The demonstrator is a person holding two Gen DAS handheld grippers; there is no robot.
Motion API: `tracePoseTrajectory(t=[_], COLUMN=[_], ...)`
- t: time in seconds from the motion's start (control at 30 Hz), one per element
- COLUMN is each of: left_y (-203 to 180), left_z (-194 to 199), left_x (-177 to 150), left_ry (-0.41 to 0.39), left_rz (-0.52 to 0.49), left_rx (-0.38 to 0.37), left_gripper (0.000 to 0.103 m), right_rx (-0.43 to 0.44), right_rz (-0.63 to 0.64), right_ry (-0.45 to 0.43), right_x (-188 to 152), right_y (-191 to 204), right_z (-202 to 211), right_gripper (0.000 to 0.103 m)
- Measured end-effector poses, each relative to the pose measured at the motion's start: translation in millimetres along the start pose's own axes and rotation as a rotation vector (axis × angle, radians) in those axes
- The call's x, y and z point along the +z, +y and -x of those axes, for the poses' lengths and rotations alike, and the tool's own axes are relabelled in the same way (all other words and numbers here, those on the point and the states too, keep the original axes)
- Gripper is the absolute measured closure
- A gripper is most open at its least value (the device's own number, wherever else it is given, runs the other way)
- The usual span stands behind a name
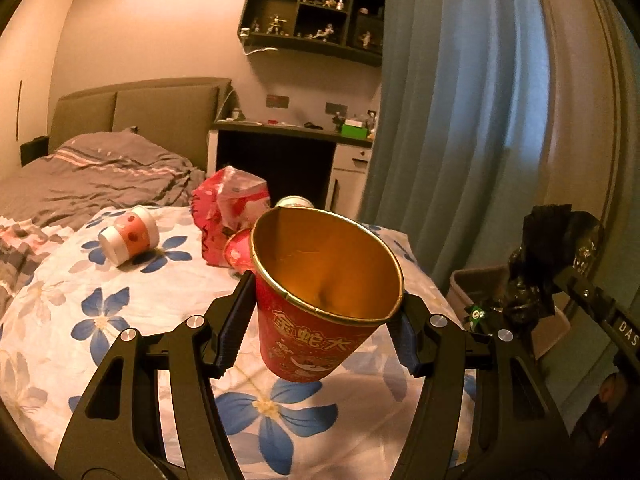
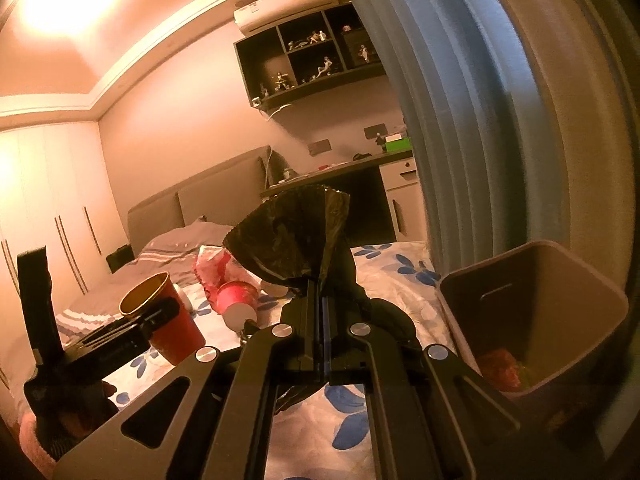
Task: Collect trash
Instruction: 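Carry the black bag and red paper cup over to the brown bin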
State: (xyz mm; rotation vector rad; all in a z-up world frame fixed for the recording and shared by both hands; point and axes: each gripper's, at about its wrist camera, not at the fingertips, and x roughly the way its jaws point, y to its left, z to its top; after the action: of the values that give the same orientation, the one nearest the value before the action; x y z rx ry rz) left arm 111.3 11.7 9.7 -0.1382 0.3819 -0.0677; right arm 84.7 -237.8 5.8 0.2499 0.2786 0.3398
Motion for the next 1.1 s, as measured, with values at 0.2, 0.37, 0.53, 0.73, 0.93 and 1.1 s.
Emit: tracePoseTrajectory(t=[0.2, 0.37, 0.53, 0.73, 0.93, 1.1], left_y=[-12.1, -23.0, -34.7, -48.5, -62.4, -76.3], left_z=[-4.0, -8.5, -13.4, -20.3, -27.2, -33.7], left_x=[-2.1, -2.8, -4.2, -5.5, -6.7, -6.3], left_ry=[0.007, 0.014, 0.021, 0.029, 0.034, 0.038], left_rz=[-0.019, -0.034, -0.051, -0.07, -0.092, -0.114], left_rx=[-0.016, -0.032, -0.045, -0.063, -0.084, -0.109], left_gripper=[0.042, 0.042, 0.042, 0.042, 0.042, 0.042], right_rx=[-0.013, -0.026, -0.041, -0.06, -0.08, -0.1], right_rz=[-0.011, -0.018, -0.029, -0.042, -0.051, -0.055], right_ry=[-0.007, -0.012, -0.02, -0.025, -0.034, -0.045], right_x=[-0.4, -0.6, -0.8, -0.7, -0.3, -0.4], right_y=[-7.9, -13.7, -21.0, -32.2, -39.4, -45.6], right_z=[4.4, 8.8, 13.6, 17.7, 22.2, 26.5], right_gripper=[0.101, 0.101, 0.101, 0.101, 0.101, 0.101])
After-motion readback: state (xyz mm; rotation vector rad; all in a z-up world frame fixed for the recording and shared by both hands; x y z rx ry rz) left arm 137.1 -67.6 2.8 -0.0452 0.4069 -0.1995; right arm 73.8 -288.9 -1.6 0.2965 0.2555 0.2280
